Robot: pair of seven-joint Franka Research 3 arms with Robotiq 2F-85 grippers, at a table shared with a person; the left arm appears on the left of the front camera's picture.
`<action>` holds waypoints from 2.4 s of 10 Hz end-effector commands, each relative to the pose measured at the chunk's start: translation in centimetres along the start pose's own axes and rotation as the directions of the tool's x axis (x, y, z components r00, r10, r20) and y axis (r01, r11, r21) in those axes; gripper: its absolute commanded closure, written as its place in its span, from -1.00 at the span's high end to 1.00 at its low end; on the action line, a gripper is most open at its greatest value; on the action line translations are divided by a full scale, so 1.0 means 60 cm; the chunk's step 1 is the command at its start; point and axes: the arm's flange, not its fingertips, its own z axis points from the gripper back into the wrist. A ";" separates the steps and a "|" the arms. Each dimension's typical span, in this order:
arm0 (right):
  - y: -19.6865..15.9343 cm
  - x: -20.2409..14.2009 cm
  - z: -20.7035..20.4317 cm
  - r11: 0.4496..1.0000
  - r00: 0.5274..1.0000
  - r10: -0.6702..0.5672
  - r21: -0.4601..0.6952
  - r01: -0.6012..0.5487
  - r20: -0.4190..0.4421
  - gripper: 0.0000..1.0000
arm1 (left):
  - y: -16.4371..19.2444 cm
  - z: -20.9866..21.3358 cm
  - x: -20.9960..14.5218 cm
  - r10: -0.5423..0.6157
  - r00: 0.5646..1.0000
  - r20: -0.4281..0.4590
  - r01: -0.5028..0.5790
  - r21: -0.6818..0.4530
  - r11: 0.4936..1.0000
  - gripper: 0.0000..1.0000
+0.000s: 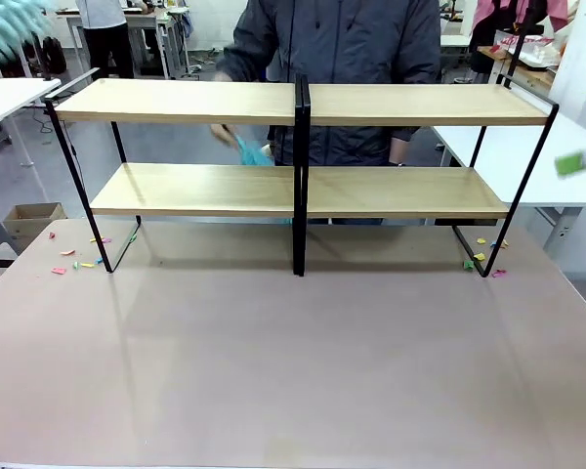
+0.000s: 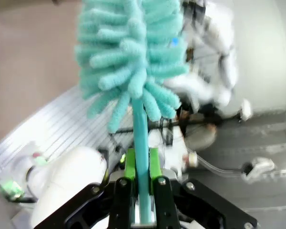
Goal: Clean the shelves.
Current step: Place the Duster on the table.
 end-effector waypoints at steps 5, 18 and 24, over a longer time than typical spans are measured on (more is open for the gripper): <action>-0.057 -0.046 -0.058 0.812 0.822 -0.545 0.142 0.566 -0.163 1.00 | 0.104 -0.256 0.100 -0.093 0.813 -0.575 0.077 -0.052 0.996 -0.74; -0.069 -0.055 -0.054 0.848 0.863 -0.468 0.180 0.499 -0.191 1.00 | 0.384 -0.477 0.274 -0.276 0.626 -0.729 0.405 0.001 0.914 -0.74; -0.071 -0.059 -0.055 0.829 0.838 -0.497 0.164 0.535 -0.224 1.00 | 0.409 -0.495 0.282 -0.200 0.743 -0.639 0.376 0.150 0.915 -0.74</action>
